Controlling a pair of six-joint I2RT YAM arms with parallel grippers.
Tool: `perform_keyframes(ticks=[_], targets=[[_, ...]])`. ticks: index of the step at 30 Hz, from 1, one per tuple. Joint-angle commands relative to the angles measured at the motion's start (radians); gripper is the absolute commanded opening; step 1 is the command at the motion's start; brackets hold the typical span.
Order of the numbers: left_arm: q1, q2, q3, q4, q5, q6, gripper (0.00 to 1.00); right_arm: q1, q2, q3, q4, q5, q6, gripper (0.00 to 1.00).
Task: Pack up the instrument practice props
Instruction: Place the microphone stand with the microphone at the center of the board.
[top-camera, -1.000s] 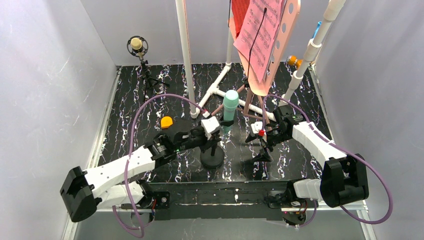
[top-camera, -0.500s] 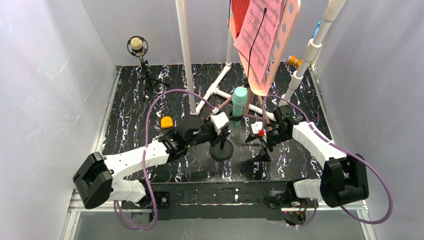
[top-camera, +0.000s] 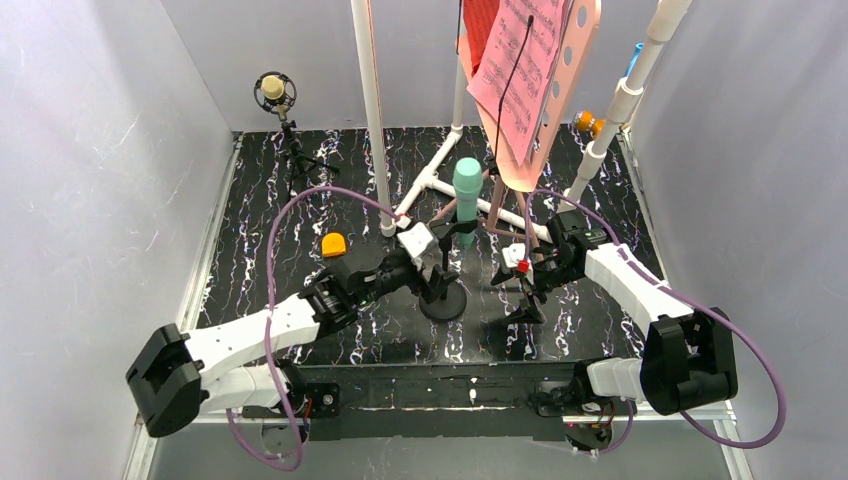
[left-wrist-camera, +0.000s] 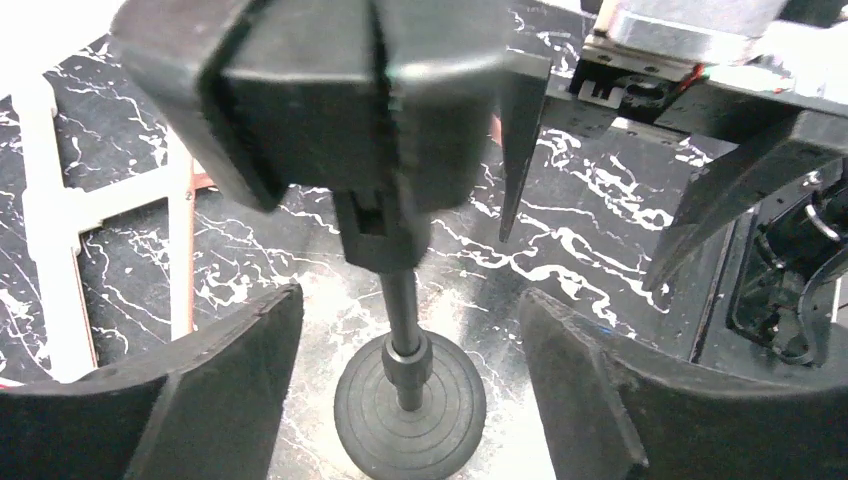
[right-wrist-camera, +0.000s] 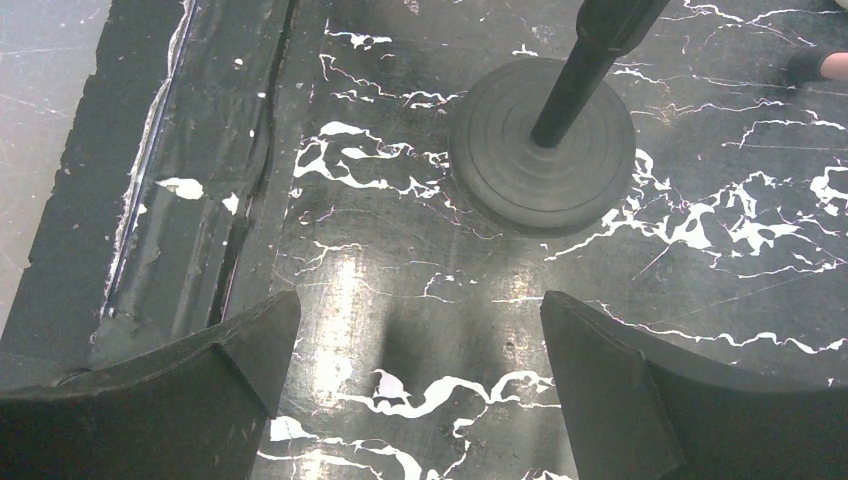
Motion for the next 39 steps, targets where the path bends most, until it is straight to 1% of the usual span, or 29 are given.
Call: perform_keyframes(ticks=[1,4,7,11,14,18,23,25,30,39], targets=[[-0.003,-0.127,-0.049,0.028,-0.037,-0.017,0.82,-0.012,-0.025,0.011,-0.029,-0.039,-0.02,1.0],[-0.002,-0.205,-0.088,0.024,-0.043,-0.055,0.9,-0.026,-0.033,0.021,-0.049,-0.062,-0.027,1.0],[-0.001,-0.28,-0.111,0.007,-0.035,-0.081,0.95,-0.062,-0.041,0.049,-0.098,-0.115,-0.049,1.0],[0.002,-0.345,-0.111,-0.026,0.0,-0.118,0.97,-0.131,-0.053,0.106,-0.209,-0.223,-0.099,1.0],[0.002,-0.358,-0.084,-0.06,0.029,-0.128,0.98,-0.171,-0.068,0.153,-0.225,-0.296,-0.055,1.0],[0.004,-0.369,-0.028,-0.117,0.032,-0.113,0.98,-0.177,-0.065,0.257,-0.291,-0.351,-0.049,1.0],[0.004,-0.373,0.007,-0.146,0.005,-0.084,0.98,-0.177,-0.013,0.445,-0.397,-0.47,-0.036,1.0],[0.004,-0.366,0.018,-0.147,-0.011,-0.081,0.98,-0.178,0.017,0.518,-0.437,-0.476,-0.019,1.0],[0.003,-0.342,0.053,-0.147,0.009,-0.072,0.98,-0.178,0.081,0.666,-0.508,-0.476,-0.004,1.0],[0.004,-0.317,0.087,-0.146,0.002,-0.036,0.98,-0.178,0.172,0.858,-0.492,-0.476,0.164,1.0]])
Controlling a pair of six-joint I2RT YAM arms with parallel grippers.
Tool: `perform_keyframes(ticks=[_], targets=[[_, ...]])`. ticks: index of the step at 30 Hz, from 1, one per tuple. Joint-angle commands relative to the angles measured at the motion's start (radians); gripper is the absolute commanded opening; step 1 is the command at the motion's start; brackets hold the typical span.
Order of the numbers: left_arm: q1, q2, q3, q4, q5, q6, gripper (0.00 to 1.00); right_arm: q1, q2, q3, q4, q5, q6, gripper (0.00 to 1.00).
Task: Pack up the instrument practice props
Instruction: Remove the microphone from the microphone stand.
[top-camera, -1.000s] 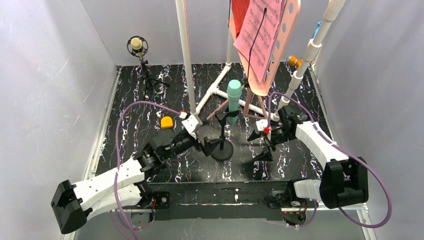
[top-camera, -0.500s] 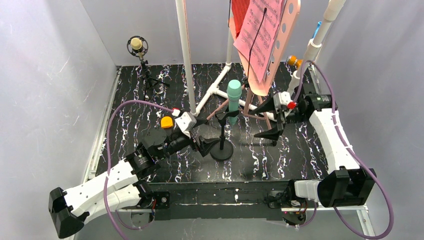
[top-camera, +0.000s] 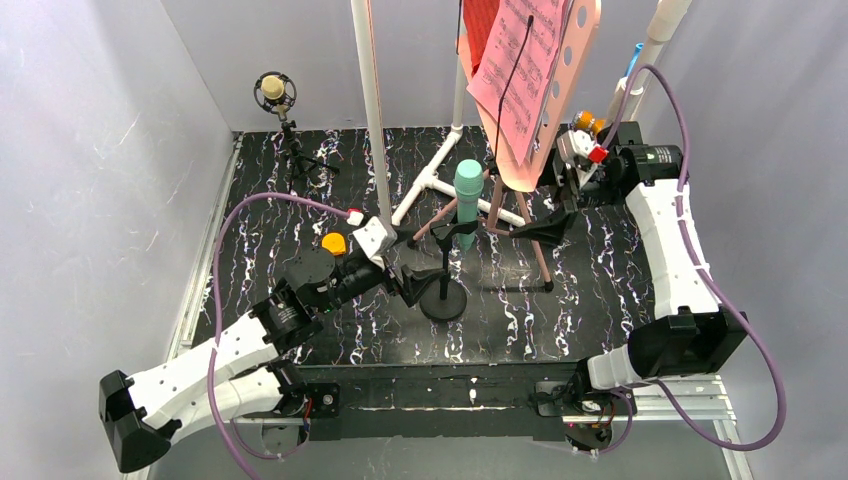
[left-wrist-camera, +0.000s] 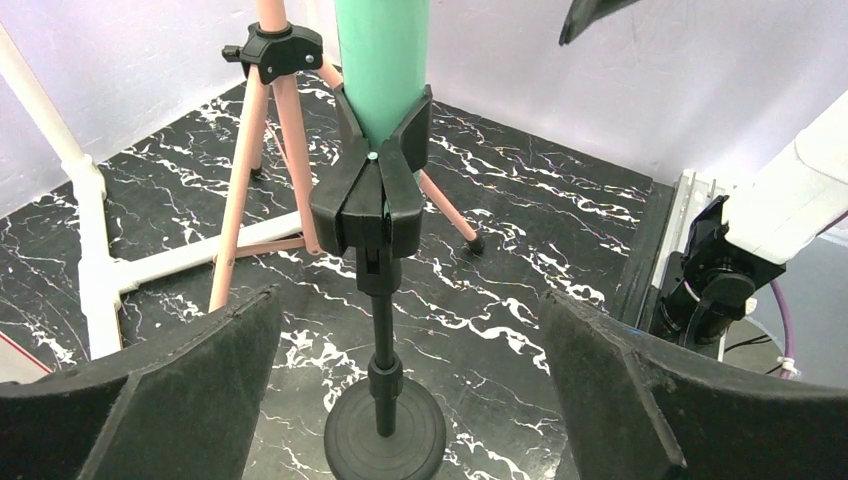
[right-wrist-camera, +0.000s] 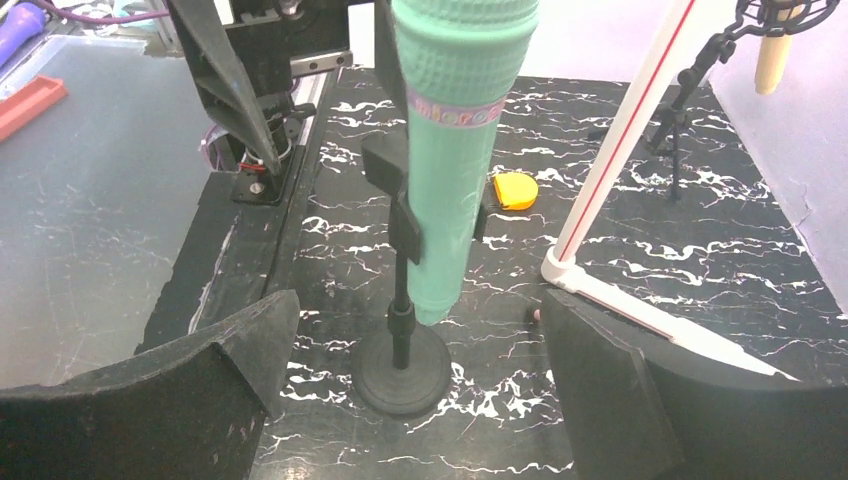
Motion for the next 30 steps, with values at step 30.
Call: perform_keyframes(ticks=[30], targets=[[0.04,0.208,0.188,0.02,0.079,0.192,0.72,0.113,0.078,0.069,0.009,-0.037,0.071,1.0]])
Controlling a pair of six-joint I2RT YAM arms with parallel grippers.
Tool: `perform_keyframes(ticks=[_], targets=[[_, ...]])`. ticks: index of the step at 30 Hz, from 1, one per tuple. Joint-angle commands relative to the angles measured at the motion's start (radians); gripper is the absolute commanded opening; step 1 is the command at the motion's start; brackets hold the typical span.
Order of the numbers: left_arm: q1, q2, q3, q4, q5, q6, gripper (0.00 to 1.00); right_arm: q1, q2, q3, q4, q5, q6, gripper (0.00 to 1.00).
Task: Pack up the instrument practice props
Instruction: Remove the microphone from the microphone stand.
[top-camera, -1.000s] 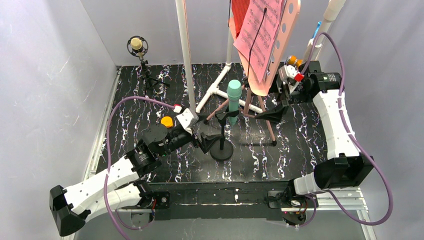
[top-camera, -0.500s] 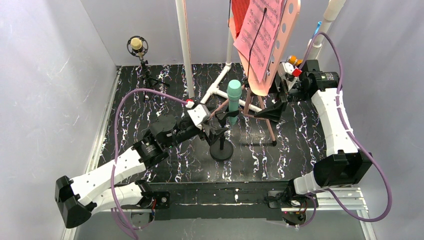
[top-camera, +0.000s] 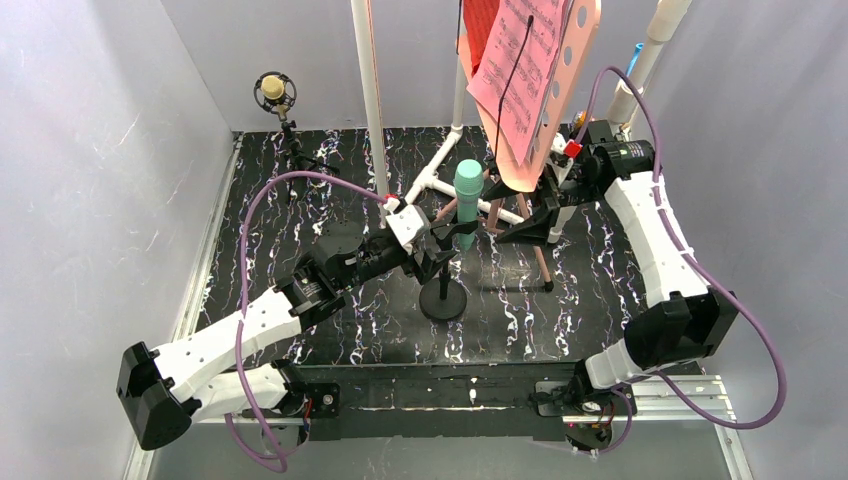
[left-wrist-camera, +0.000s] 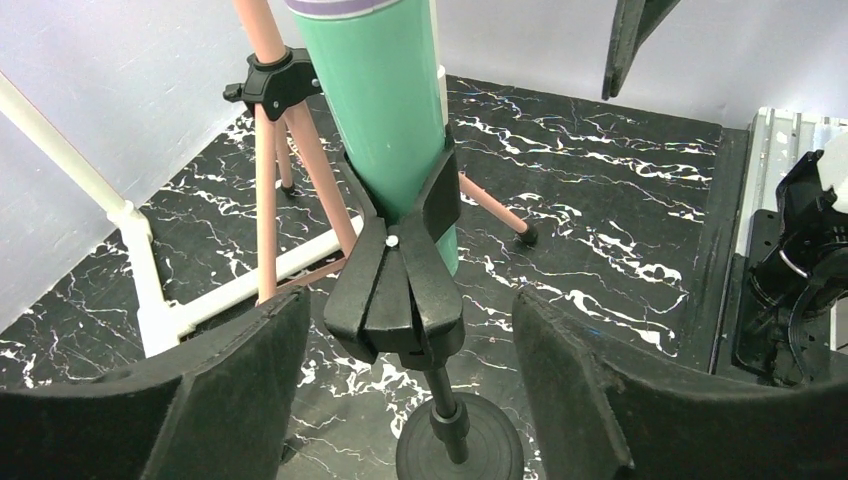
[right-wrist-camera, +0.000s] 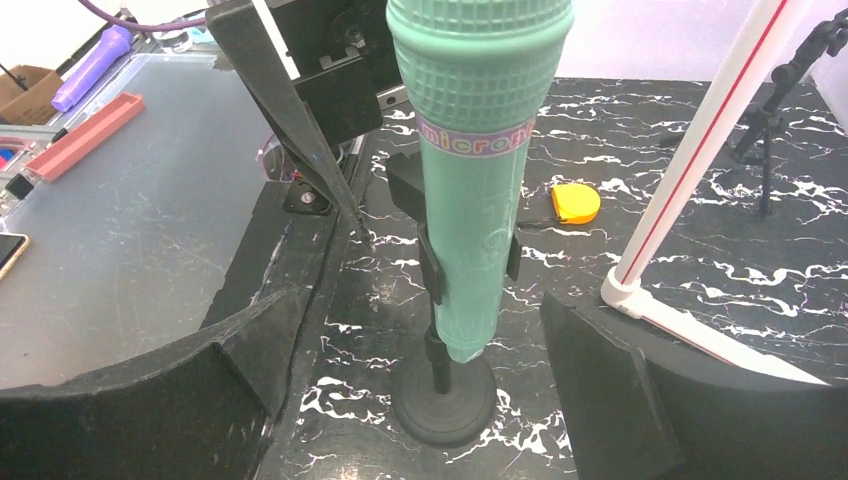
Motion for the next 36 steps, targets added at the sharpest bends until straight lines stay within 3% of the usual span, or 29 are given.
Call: perform_keyframes(ticks=[1,13,25,36], targets=[[0.007,-0.002,0.045,0.027,0.017,-0.007,0.7,0.004,0.02,0.051,-0.043,-0.029,-0.034,1.0],[0.008,0.083,0.109,0.031,0.105,-0.043,0.52,0.021,0.089,0.126,-0.093,-0.029,-0.039,1.0],[0.007,0.155,0.158,0.034,0.177,-0.099,0.4,0.053,0.063,0.084,-0.008,-0.029,0.057,1.0],[0.007,0.219,0.198,0.039,0.209,-0.168,0.36,0.059,0.045,0.058,0.085,-0.029,0.169,0.87]])
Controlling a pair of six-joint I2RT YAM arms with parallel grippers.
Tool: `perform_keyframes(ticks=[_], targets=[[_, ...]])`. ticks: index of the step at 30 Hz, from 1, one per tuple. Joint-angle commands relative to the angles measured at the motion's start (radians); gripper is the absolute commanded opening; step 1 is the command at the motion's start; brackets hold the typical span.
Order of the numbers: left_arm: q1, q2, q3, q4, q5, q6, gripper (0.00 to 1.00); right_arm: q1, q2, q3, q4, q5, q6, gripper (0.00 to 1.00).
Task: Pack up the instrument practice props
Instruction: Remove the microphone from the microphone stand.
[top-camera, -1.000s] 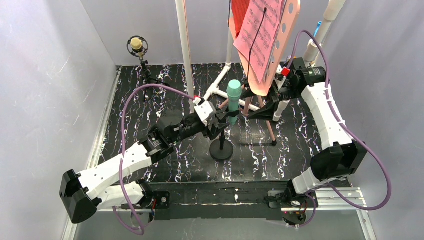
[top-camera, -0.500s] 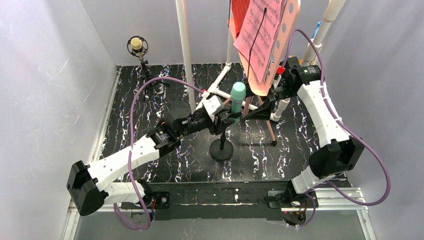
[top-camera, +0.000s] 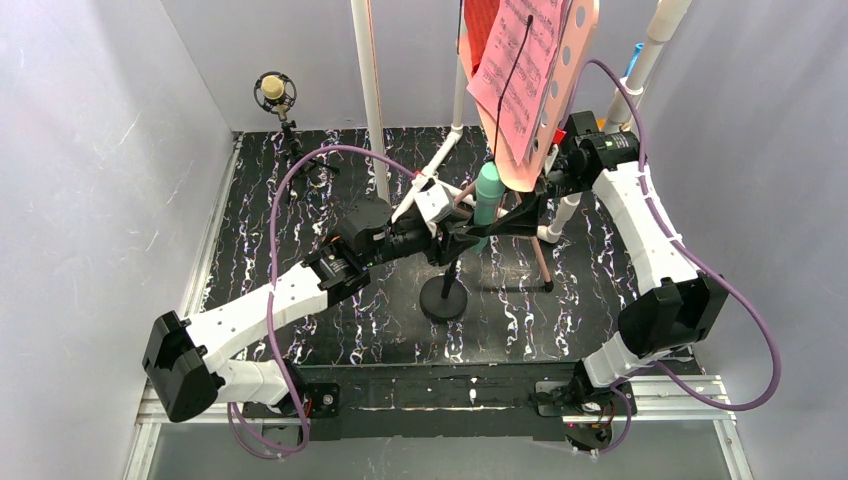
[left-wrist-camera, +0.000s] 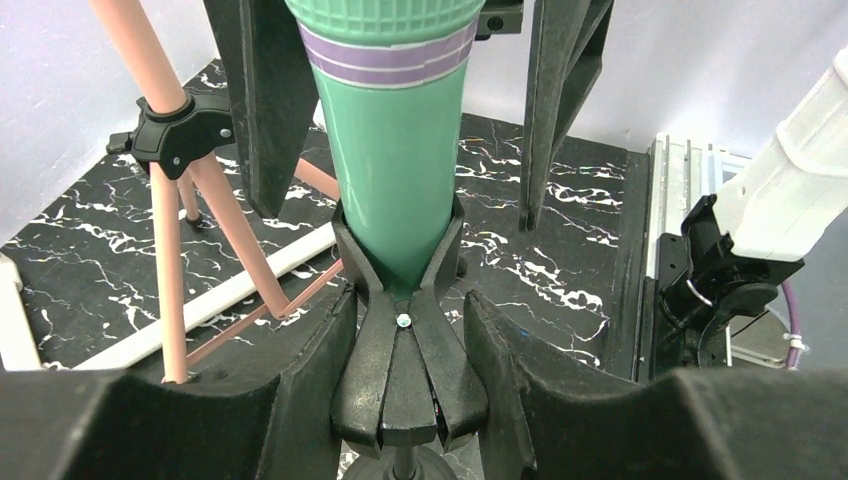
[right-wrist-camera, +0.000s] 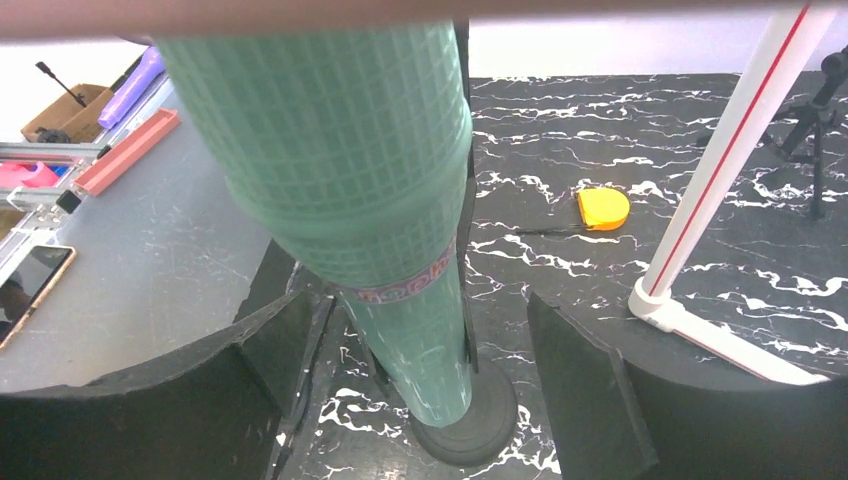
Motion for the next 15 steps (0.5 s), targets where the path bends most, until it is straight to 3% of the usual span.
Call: perform_keyframes(ticks=[1,9,15], targets=[[-0.001,0.025,0.048,0.016,0.043,-0.065,0.35,0.006,-0.039,-0.024,0.057,-0.028,0.07,0.86],[0.0,0.05,0.05,0.018,0.049,-0.097,0.29,0.002,-0.083,-0.089,0.198,-0.028,0.233,0.78],[0.0,0.064,0.052,0.019,0.071,-0.117,0.29,-0.022,-0.1,-0.097,0.225,-0.028,0.268,0.77]])
